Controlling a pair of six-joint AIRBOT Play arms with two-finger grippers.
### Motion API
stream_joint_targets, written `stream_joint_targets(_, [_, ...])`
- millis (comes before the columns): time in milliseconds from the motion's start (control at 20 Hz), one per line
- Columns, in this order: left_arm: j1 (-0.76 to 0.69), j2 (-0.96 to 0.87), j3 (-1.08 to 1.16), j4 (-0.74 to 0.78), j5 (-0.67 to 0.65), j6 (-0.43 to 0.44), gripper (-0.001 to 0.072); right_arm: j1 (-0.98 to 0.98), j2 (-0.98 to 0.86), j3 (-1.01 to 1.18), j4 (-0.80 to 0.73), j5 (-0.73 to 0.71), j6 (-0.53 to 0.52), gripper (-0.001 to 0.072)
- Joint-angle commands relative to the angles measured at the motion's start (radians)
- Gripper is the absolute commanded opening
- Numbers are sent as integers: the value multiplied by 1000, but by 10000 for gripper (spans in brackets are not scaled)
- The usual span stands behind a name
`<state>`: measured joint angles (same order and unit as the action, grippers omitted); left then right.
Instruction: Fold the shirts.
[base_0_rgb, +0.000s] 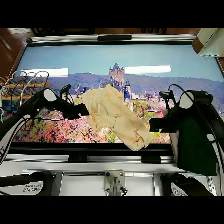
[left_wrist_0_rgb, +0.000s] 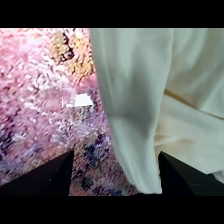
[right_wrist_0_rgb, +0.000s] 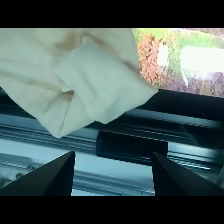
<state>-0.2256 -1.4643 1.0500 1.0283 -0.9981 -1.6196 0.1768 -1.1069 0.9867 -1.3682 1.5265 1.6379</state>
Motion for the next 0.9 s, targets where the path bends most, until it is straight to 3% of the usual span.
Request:
stream_joint_targets(0, [-48, -53, -27, -117, 150, 12, 582, 0, -54, -44, 21, -12, -20, 582])
stream_joint_targets(50, [-57, -63, -27, -125, 167, 12, 581, 0, -54, -61, 21, -13, -21, 581])
stream_joint_targets(100, [-58, -71, -27, -124, 170, 15, 517, 0, -54, -84, 21, -23, -21, 582])
stream_joint_targets(150, [-55, -79, -27, -124, 168, 21, 364, 0, -54, -108, 26, -41, -21, 582])
stream_joint_targets(300, [-53, -86, -27, -124, 168, 37, 354, 0, -54, -177, 69, -164, -24, 582])
stream_joint_targets(500, [-53, -86, -27, -124, 168, 38, 95, 2, -54, -231, 132, -327, -34, 582])
stream_joint_targets(550, [-53, -86, -27, -124, 168, 41, 88, 2, -55, -239, 148, -343, -50, 582])
stream_joint_targets(600, [-53, -85, -27, -124, 168, 55, 32, 2, -62, -243, 163, -345, -77, 582])
stream_joint_targets(850, [-47, -82, -8, -119, 137, 95, 33, 81, -159, -243, 118, -381, -100, 581])
